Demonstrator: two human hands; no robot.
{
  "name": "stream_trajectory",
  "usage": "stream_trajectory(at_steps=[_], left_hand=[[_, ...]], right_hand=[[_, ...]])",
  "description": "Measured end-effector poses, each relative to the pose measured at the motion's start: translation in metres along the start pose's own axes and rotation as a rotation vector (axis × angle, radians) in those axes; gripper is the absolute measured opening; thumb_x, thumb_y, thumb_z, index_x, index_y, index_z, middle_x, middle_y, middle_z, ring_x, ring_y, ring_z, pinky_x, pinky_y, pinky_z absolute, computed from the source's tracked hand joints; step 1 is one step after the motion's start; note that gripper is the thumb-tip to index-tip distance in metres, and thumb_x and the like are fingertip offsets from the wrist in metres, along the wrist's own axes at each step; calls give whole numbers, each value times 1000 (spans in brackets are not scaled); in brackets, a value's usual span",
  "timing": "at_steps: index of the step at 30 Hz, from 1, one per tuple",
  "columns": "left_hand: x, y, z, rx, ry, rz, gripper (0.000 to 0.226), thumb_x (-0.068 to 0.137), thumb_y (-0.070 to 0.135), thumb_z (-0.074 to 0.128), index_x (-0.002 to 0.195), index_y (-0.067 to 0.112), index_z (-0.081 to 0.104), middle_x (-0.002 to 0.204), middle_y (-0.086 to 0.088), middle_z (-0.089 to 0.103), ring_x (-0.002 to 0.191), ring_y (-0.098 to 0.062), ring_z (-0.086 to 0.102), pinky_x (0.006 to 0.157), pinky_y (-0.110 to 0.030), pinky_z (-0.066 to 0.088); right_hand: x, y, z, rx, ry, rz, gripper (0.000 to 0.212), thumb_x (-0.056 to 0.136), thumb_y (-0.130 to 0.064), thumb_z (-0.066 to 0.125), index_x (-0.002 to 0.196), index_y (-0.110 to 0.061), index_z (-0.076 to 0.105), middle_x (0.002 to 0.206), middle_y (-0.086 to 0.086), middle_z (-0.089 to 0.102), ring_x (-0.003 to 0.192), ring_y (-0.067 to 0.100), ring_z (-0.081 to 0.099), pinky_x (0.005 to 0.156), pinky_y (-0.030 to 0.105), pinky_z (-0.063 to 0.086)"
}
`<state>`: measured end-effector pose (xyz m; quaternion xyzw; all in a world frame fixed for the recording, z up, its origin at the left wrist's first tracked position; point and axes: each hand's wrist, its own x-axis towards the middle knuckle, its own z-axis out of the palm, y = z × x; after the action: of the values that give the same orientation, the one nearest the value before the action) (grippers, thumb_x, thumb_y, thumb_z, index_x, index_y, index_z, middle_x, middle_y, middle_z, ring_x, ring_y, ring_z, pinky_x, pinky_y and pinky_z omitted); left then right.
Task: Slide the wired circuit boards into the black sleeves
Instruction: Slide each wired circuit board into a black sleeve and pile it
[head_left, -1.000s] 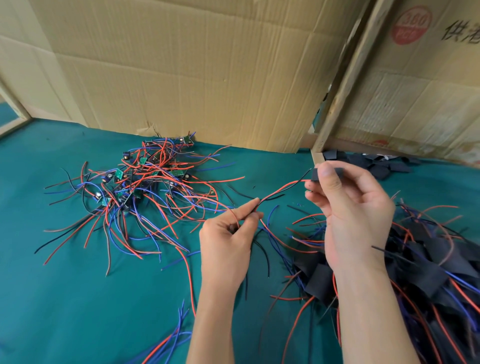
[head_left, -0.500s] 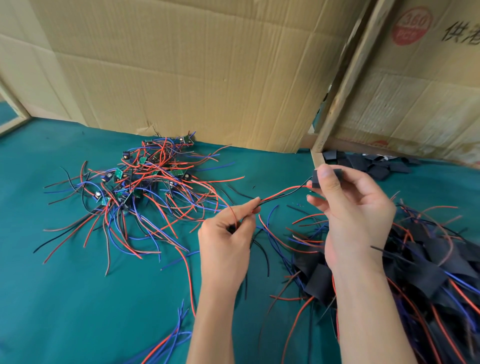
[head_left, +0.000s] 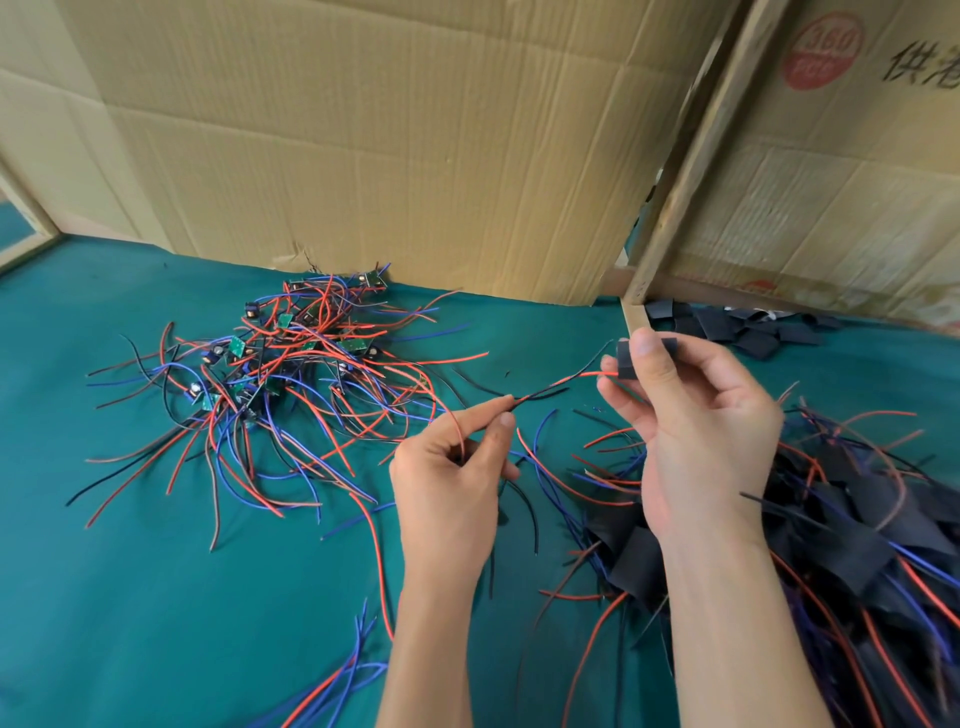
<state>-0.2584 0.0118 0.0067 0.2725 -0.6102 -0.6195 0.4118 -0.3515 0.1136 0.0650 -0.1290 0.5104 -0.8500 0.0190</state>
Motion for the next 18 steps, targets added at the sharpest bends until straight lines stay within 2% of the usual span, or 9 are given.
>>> stream_trajectory(at_steps=[4,10,18], left_hand=[[1,-2,-1,-4,23,-3,12,91,18,73,93,28,81,49,-2,63,41,-9,35,45,-19,31],[1,-2,0,25,26,26,13,91,17,74,92,28,81,48,0,62,37,-3,33,43,-16,29],[-2,1,1,70,30,77,14,90,13,74,89,25,80,47,-4,61,39,-2,47,45,-10,31]], right_hand=[[-1,-1,1,4,-17,8,10,74,-25,82,75,-17,75,78,9,74,73,26,72,69,31,60],[-1,2,0,-5,21,18,16,74,-25,82,81,-13,73,79,10,73,72,28,74,68,32,61],[0,3,0,-16,48,18,10,86,-16,79,84,-10,71,77,7,74,71,25,74,67,30,60]])
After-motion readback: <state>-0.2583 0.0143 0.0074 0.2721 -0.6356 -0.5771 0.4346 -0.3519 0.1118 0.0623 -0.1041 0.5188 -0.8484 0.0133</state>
